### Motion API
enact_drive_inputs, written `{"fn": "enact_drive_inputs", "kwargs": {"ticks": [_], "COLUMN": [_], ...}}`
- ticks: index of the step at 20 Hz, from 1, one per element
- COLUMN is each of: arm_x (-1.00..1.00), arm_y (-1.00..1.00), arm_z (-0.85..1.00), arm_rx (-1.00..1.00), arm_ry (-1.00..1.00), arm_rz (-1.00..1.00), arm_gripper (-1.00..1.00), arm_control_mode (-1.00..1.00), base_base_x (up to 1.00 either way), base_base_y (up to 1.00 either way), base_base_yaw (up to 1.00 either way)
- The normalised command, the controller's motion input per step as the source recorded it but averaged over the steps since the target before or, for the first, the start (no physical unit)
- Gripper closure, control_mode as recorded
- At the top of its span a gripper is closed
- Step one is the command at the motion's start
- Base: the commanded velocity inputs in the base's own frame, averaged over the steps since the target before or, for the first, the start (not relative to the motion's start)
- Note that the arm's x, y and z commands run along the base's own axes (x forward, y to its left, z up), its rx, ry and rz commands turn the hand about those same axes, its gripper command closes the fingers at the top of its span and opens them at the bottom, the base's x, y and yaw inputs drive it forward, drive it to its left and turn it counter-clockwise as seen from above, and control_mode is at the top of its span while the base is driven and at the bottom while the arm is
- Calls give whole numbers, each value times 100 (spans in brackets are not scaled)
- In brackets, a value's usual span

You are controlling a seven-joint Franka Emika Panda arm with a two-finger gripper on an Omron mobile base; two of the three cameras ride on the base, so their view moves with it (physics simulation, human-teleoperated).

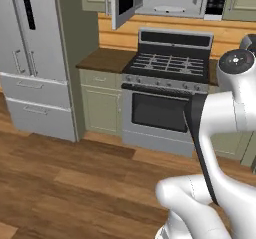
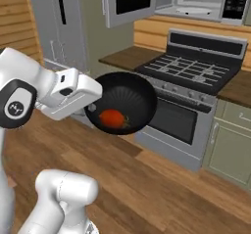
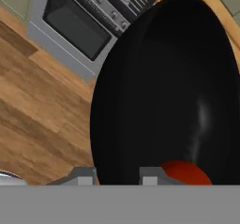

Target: Pick the tomato from the sink and place it in the bowl. Then pick the bowl and place it in the microwave. Then close the microwave door and press the start button.

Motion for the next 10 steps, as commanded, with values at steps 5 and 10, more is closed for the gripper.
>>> {"fn": "enact_drive_inputs", "kwargs": {"ticks": [5,10], "arm_x": [0,0], "arm_y": [0,0], "arm_z": [0,0], "arm_rx": [0,0], "arm_ry": [0,0], "arm_rz": [0,0], "arm_gripper": [100,100], "arm_control_mode": [100,100], "base_base_x": [100,100], "base_base_y": [-9,-6], "base_base_yaw": [-24,-23]}}
